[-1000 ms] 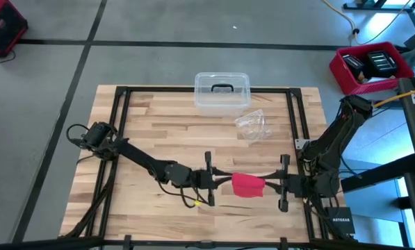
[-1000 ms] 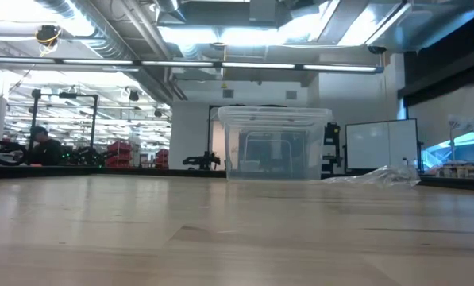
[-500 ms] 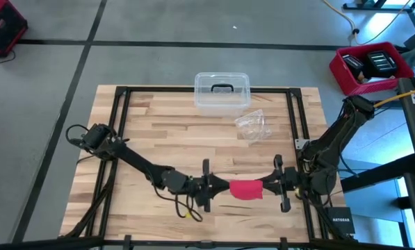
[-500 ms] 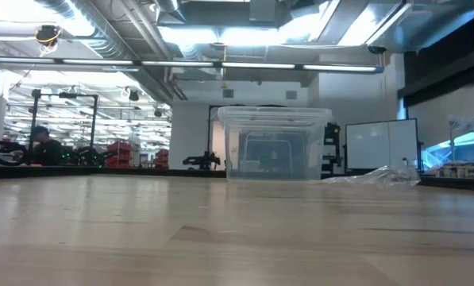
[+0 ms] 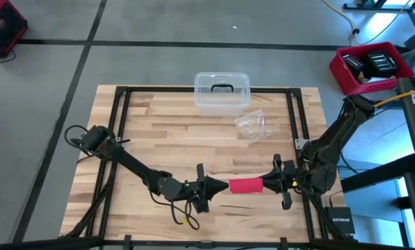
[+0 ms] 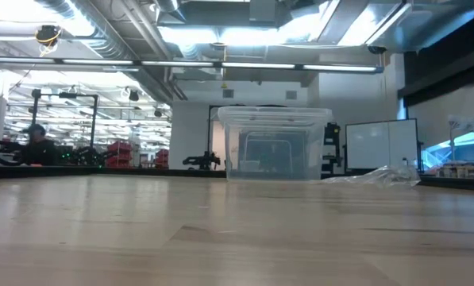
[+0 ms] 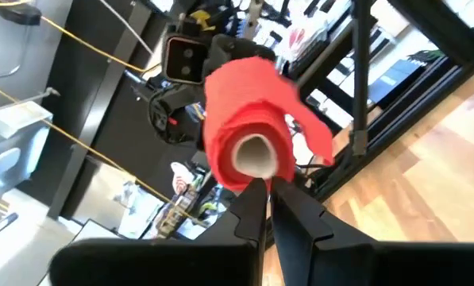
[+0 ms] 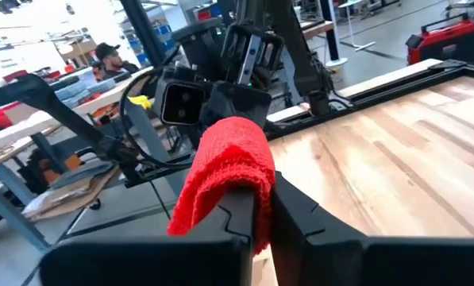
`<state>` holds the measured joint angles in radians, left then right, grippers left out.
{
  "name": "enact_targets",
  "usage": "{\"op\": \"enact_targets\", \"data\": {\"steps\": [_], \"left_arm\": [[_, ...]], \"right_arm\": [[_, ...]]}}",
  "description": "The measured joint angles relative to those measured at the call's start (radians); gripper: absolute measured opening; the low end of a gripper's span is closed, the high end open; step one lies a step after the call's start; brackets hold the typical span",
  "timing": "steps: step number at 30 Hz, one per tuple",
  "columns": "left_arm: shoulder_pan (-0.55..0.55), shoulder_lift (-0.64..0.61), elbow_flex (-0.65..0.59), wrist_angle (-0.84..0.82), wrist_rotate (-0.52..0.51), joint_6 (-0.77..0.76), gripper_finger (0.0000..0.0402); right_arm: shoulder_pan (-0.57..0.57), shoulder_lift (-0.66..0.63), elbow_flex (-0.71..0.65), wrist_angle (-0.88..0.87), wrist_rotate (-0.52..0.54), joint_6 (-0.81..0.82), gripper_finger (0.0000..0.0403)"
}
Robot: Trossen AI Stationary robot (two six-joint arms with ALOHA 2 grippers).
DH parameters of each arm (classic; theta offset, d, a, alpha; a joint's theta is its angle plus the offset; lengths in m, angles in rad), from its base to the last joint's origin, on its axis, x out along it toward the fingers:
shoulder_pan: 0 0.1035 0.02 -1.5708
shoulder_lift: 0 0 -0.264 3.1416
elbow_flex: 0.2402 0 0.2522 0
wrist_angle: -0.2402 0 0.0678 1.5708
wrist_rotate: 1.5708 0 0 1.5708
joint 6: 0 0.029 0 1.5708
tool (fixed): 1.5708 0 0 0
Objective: Roll bandage
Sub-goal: Roll the red bandage
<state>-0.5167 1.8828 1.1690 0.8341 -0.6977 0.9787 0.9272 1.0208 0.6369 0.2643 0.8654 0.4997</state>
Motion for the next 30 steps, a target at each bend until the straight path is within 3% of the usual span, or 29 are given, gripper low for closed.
{"op": "enact_targets", "data": {"steps": [7, 16, 20, 25, 30], "left_arm": [[-0.012, 0.000, 0.000, -0.004, -0.040, -0.033, 0.0023], [-0.008, -0.040, 0.009, 0.020, -0.051, -0.221, 0.0124], [0.001, -0.039, 0.013, 0.011, 0.013, -0.259, 0.0152], [0.018, -0.035, 0.013, 0.012, 0.096, -0.292, 0.0158], [0.021, -0.035, 0.013, 0.011, 0.103, -0.281, 0.0150]], "right_arm": [[0.001, -0.016, 0.000, 0.000, -0.006, -0.006, 0.0025], [0.001, -0.016, 0.000, 0.000, -0.021, -0.007, 0.0027], [0.001, -0.016, 0.000, 0.003, -0.053, -0.007, 0.0027], [0.001, 0.005, -0.001, 0.023, -0.055, -0.007, 0.0027], [-0.016, 0.011, -0.001, 0.030, -0.069, -0.007, 0.0027]]}}
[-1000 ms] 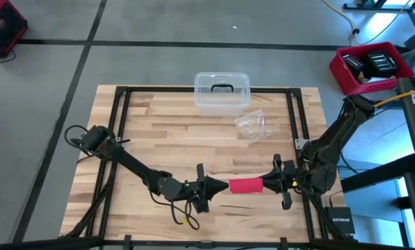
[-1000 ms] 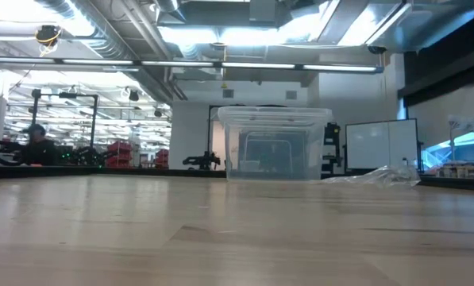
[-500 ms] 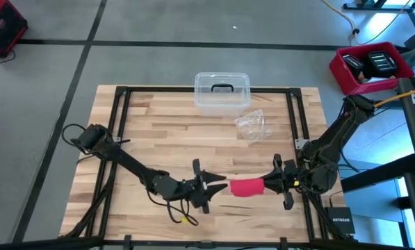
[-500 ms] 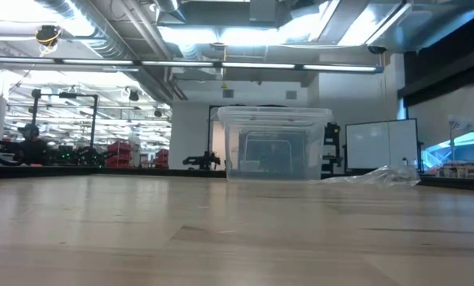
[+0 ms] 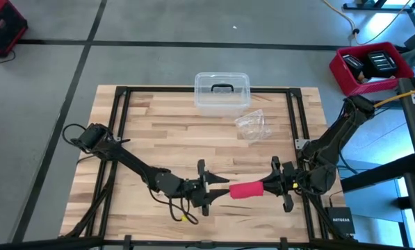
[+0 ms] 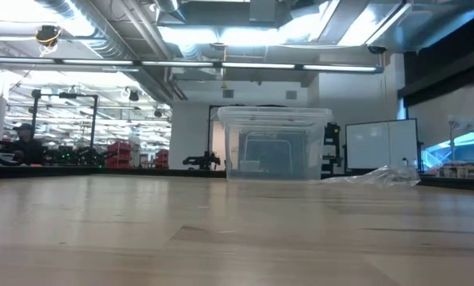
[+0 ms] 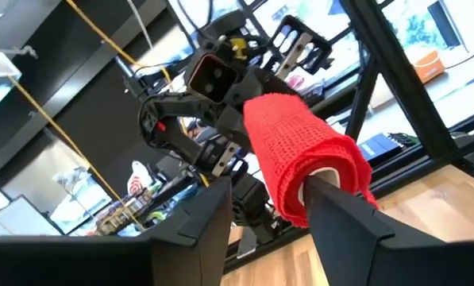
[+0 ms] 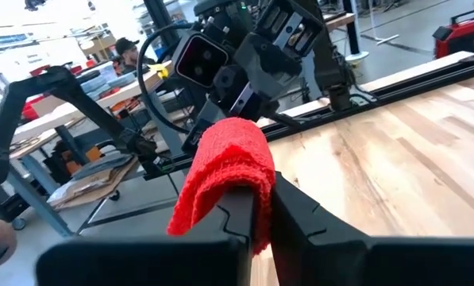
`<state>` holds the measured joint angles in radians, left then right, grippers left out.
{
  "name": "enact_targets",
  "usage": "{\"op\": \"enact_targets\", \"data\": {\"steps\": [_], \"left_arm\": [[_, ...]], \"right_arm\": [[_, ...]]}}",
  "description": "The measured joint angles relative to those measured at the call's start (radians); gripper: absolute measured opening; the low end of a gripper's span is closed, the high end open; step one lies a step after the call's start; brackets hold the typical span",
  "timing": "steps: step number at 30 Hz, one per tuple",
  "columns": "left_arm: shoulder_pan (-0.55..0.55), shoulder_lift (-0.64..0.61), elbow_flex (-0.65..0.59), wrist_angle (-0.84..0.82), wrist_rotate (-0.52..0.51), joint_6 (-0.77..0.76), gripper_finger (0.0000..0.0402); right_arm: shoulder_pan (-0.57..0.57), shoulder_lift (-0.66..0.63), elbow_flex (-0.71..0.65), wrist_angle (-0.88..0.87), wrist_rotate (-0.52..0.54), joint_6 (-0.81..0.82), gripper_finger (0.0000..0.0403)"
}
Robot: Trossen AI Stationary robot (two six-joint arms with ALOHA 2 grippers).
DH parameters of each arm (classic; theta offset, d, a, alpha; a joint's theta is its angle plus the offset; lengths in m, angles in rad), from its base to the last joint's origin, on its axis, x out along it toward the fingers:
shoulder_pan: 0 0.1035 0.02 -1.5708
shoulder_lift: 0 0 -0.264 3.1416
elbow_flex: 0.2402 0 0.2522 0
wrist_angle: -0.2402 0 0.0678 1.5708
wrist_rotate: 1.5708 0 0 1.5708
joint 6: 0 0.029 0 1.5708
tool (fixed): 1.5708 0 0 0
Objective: Roll bandage
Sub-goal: Roll the red bandage
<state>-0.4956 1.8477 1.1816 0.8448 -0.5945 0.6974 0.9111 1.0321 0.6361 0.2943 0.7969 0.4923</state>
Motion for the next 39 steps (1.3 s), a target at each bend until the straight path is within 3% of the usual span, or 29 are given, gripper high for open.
{"op": "enact_targets", "data": {"steps": [10, 20, 29, 35, 39], "left_arm": [[0.000, 0.000, 0.000, -0.067, 0.000, 0.130, 0.0147], [-0.002, 0.002, -0.001, -0.046, -0.012, 0.316, 0.0145], [0.005, 0.002, -0.001, -0.050, -0.009, 0.491, 0.0079], [0.006, 0.002, -0.001, -0.042, -0.011, 0.416, 0.0017], [0.006, 0.000, -0.001, -0.042, -0.010, 0.251, 0.0010]], "right_arm": [[-0.095, 0.001, -0.002, 0.022, -0.150, 0.026, 0.0027], [-0.095, 0.000, 0.000, -0.008, -0.135, 0.116, 0.0027], [-0.102, 0.000, 0.000, -0.014, -0.133, 0.216, 0.0027], [-0.101, 0.000, 0.000, -0.008, -0.127, 0.180, 0.0036], [-0.100, -0.002, 0.000, -0.008, -0.139, 0.109, 0.0054]]}}
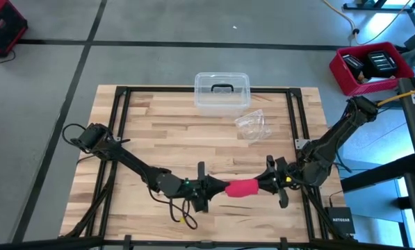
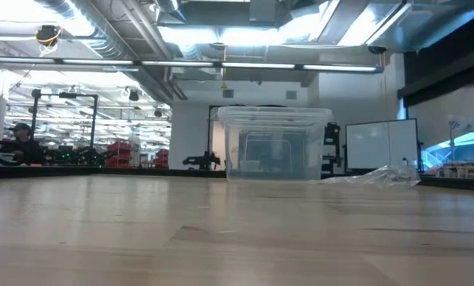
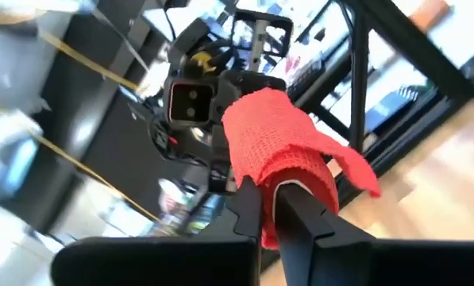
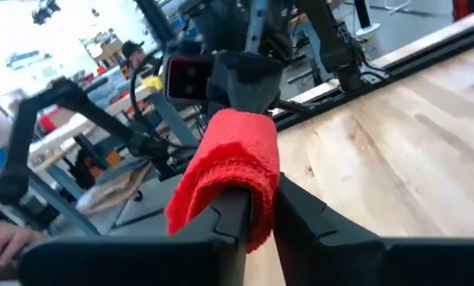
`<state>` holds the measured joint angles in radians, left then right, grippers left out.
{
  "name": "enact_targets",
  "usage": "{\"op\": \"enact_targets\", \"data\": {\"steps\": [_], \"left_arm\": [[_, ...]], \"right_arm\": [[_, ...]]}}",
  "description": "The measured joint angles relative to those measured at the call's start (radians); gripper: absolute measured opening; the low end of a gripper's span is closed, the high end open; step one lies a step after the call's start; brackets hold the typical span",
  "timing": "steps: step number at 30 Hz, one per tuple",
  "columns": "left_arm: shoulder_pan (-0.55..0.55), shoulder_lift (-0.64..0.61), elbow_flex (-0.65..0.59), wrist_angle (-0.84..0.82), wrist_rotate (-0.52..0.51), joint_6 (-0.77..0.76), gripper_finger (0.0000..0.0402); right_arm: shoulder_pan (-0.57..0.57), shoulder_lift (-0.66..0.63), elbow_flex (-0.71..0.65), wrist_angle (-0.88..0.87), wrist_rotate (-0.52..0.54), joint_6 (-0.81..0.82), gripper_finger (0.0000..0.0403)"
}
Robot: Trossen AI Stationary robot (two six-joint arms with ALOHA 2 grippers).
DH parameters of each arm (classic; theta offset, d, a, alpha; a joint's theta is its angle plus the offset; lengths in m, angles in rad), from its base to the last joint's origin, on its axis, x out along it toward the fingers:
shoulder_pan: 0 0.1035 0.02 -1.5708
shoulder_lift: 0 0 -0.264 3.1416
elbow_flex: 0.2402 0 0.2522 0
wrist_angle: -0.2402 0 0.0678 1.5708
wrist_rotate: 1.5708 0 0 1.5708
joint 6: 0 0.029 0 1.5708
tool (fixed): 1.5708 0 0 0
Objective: Roll bandage
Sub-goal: Roll the red bandage
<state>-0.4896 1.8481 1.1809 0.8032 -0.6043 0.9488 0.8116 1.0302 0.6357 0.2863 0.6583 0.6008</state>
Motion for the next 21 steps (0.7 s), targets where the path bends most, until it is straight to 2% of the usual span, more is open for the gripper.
{"op": "enact_targets", "data": {"steps": [5, 11, 21], "left_arm": [[0.002, 0.000, 0.001, 0.006, 0.003, -0.284, 0.0005], [0.016, 0.000, 0.001, -0.005, 0.007, -0.596, 0.0010], [0.071, -0.001, -0.001, -0.065, 0.051, -1.009, 0.0011]], "right_arm": [[-0.001, -0.026, 0.000, 0.001, -0.037, -0.169, 0.0091], [-0.001, -0.027, 0.000, 0.001, -0.040, -0.518, 0.0136], [0.003, -0.028, 0.000, -0.014, 0.021, -1.140, 0.0147]]}}
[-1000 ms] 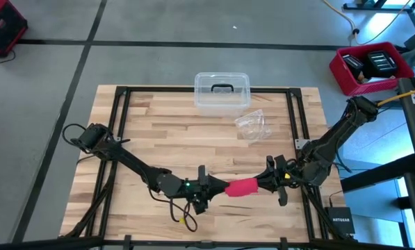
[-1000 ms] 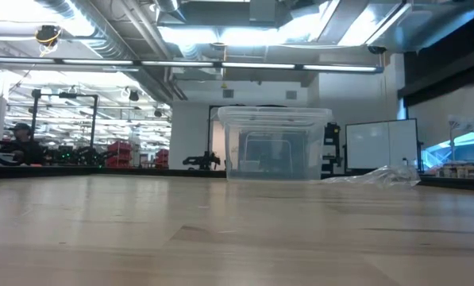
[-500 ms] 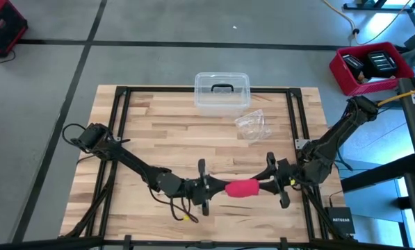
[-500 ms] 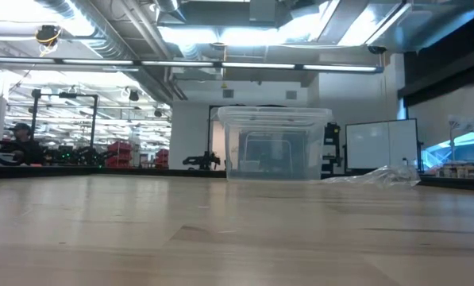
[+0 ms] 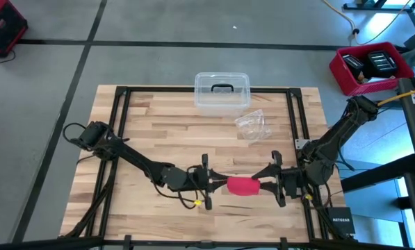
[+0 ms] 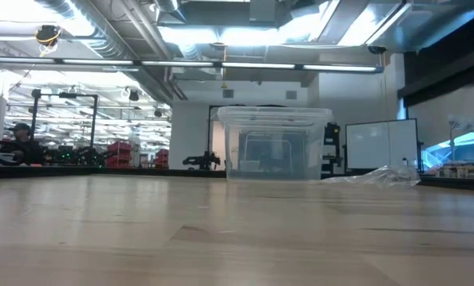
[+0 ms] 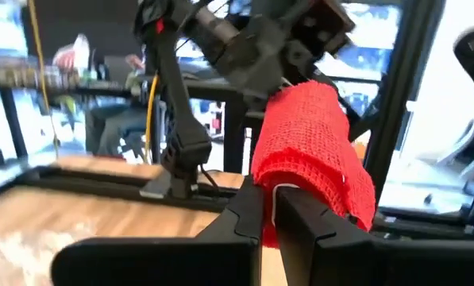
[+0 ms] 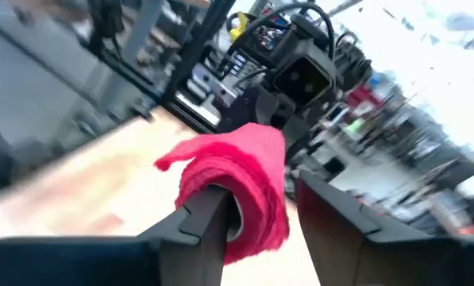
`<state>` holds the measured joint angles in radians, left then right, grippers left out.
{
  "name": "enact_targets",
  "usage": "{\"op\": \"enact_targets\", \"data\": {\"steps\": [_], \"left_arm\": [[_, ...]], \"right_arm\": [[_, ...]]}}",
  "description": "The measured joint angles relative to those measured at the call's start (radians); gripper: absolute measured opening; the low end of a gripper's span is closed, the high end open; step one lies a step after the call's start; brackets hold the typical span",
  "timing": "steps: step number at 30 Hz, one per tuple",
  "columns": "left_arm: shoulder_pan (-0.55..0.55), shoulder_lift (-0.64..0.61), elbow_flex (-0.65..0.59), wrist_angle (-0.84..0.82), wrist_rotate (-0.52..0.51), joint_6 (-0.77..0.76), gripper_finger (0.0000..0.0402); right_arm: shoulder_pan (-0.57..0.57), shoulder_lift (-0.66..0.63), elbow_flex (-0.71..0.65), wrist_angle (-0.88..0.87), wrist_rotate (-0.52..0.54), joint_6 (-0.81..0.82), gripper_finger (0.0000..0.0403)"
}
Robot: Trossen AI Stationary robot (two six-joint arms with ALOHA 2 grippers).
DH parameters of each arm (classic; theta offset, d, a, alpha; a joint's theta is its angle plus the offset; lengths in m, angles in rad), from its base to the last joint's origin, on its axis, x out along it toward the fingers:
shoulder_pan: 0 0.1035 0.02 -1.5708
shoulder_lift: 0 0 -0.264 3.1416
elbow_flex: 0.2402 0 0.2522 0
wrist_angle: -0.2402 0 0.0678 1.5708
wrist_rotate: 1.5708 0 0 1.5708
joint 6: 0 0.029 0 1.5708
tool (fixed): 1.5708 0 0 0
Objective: Roll bandage
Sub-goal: Roll the red bandage
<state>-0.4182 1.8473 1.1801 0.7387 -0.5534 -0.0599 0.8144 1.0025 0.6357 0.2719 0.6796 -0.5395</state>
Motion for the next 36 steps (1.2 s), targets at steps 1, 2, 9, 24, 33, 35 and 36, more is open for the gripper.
{"op": "enact_targets", "data": {"steps": [1, 2, 9, 24, 33, 35, 36], "left_arm": [[0.003, 0.000, 0.000, -0.003, -0.001, -0.041, 0.0012], [0.006, 0.000, 0.000, -0.004, -0.001, -0.071, 0.0012], [0.008, 0.000, -0.001, -0.001, -0.006, -0.021, 0.0014], [-0.053, 0.002, 0.000, 0.008, -0.077, 0.690, 0.0087], [-0.067, 0.002, 0.001, 0.012, -0.079, 1.086, 0.0115], [-0.066, 0.002, 0.001, 0.014, -0.080, 1.070, 0.0115], [-0.066, 0.002, 0.001, 0.015, -0.080, 1.052, 0.0115]], "right_arm": [[0.000, -0.001, 0.000, -0.006, 0.010, -0.044, 0.0147], [0.000, -0.001, 0.000, -0.013, 0.016, -0.082, 0.0147], [0.000, 0.000, 0.000, -0.044, 0.022, 0.026, 0.0109], [-0.005, 0.002, 0.002, -0.040, 0.012, 0.892, 0.0020], [-0.005, 0.002, 0.002, -0.065, -0.020, 1.090, 0.0034], [-0.005, 0.002, 0.002, -0.065, -0.024, 1.089, 0.0038], [-0.005, 0.002, 0.002, -0.065, -0.026, 1.085, 0.0039]]}}
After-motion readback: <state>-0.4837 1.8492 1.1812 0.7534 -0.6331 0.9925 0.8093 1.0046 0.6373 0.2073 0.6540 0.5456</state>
